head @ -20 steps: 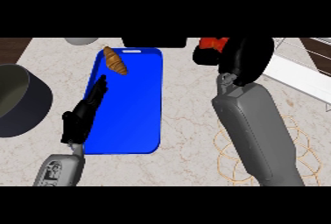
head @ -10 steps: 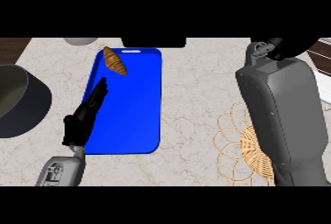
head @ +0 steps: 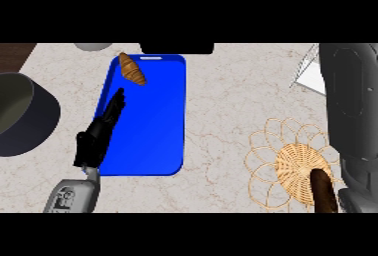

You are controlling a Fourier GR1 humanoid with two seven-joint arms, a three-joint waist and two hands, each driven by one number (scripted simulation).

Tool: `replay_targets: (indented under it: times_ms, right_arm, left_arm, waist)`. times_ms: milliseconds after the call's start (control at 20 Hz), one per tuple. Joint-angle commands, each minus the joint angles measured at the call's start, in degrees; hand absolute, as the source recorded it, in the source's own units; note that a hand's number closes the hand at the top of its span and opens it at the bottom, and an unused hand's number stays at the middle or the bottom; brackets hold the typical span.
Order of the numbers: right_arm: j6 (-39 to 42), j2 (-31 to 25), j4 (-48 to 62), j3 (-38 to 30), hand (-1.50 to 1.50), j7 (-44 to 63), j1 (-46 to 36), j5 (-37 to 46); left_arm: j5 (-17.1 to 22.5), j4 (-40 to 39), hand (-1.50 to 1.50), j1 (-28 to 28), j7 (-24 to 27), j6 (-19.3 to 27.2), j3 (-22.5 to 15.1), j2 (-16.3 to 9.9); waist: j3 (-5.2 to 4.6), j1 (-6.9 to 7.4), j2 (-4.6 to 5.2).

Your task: Pick the tomato from the placemat and place it in the tiered shelf

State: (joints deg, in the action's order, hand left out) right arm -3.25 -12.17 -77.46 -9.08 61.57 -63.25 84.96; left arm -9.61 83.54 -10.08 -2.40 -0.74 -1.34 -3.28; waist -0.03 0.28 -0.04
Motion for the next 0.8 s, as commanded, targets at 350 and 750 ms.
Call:
replay_targets:
  times_ms: [350,750]
  right_arm:
    - [1.4,-8.1,6.2,-4.0,1.50,-4.3,-2.4,-0.4]
    - [-7.9,-11.1,16.6,-4.1,1.50,-6.9,-0.9,2.3]
  left_arm:
    - [-0.5,-3.4,0.00,0.2,4.7,-0.3,0.0,0.2]
    - [-1.0,1.0,0.00,-0.8,-0.7,0.7,-0.6,0.8]
  waist:
    - [0.00,-0.15,0.08]
    - [0.02,0.47,0.20]
